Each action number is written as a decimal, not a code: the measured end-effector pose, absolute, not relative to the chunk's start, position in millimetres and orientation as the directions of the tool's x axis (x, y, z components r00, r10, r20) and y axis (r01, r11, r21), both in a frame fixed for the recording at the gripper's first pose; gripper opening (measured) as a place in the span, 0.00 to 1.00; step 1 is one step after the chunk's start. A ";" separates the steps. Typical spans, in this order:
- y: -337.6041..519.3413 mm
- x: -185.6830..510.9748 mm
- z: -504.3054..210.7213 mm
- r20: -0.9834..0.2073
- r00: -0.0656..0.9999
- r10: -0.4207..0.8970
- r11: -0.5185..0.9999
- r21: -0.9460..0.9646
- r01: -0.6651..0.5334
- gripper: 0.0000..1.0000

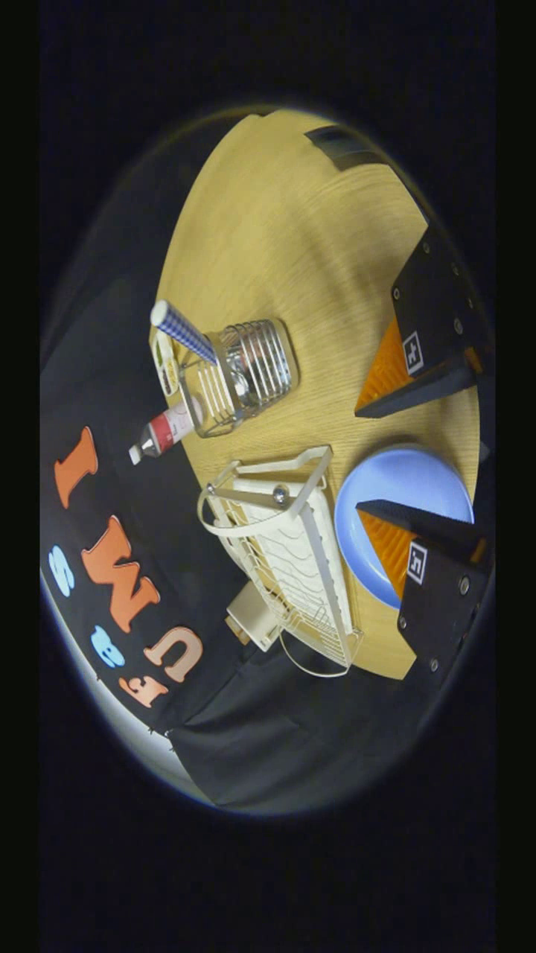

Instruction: Take the plate from the dish rack, then take the spoon from the basket and place it into the plate.

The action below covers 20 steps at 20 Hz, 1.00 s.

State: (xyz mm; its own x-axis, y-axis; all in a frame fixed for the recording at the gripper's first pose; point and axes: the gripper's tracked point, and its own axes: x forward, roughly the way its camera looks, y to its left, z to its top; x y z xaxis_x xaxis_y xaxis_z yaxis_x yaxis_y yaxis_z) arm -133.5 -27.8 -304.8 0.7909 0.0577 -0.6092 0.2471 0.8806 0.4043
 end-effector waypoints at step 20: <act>-131.2 -83.1 -240.0 -0.299 0.895 -0.332 0.912 0.139 0.385 0.19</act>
